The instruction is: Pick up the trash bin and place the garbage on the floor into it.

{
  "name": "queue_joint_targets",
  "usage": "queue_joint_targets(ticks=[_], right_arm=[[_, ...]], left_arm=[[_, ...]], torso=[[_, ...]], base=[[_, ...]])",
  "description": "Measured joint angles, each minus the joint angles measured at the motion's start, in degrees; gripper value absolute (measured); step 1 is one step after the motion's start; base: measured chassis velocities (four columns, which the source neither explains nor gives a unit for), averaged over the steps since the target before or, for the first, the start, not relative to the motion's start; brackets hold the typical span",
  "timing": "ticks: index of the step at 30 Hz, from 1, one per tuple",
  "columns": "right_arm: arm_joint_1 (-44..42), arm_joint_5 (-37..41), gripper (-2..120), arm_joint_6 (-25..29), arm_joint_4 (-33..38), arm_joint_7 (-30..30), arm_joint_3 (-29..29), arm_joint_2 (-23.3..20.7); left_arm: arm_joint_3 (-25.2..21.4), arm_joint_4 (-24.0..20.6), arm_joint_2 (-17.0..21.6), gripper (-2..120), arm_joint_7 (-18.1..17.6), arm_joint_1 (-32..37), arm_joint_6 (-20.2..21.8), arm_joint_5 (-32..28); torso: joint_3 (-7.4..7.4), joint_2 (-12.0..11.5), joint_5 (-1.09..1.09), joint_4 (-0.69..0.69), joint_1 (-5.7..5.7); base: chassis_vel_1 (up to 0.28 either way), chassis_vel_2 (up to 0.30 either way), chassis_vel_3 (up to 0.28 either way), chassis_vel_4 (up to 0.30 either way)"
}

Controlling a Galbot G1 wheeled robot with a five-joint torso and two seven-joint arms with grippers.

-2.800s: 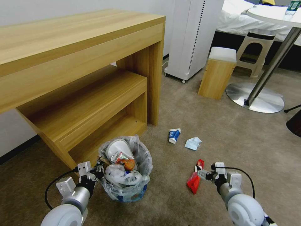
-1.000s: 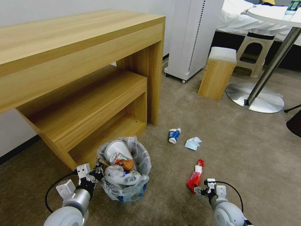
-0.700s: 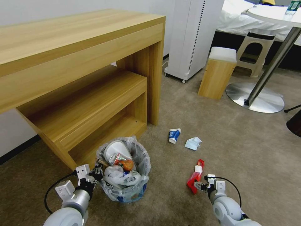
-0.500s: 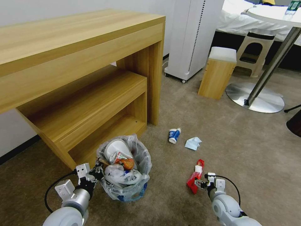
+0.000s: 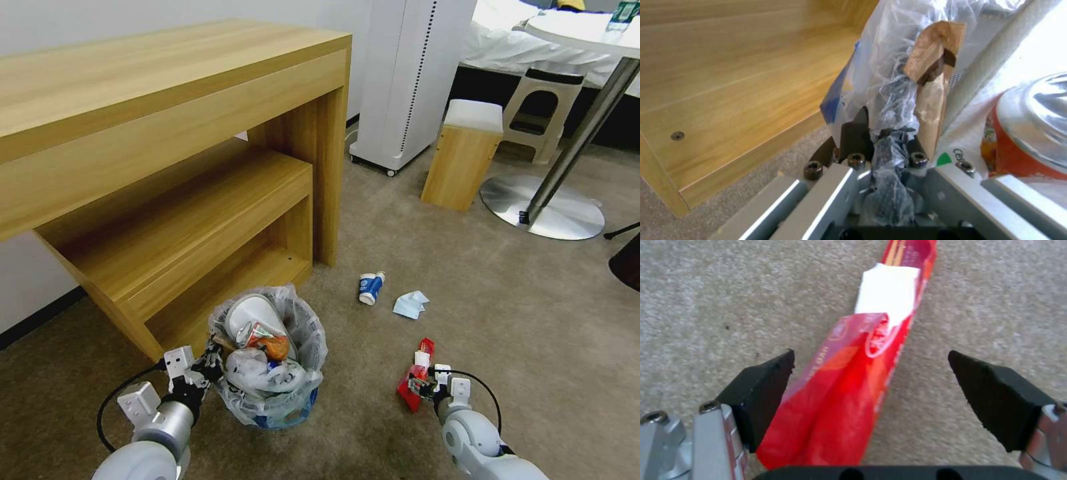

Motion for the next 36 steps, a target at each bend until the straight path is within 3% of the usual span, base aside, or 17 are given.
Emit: queue_joint_targets(ticks=[27,36], right_arm=[[1.0,-2.6,80,2.3,-5.7,-1.2,1.1,3.0],[0.8,-3.3,48,2.7,-5.8,-1.2,0.8,3.3]], left_arm=[[0.0,-1.7,0.8,2,-0.3,0.6,0.2,-0.7],[0.0,-1.8,0.7,2,-0.3,0.4,0.1,-0.8]], torso=[[0.00,0.0,0.01,0.00,0.00],[0.00,0.0,0.01,0.00,0.00]], base=[[0.000,0.000,0.000,0.000],[0.000,0.000,0.000,0.000]])
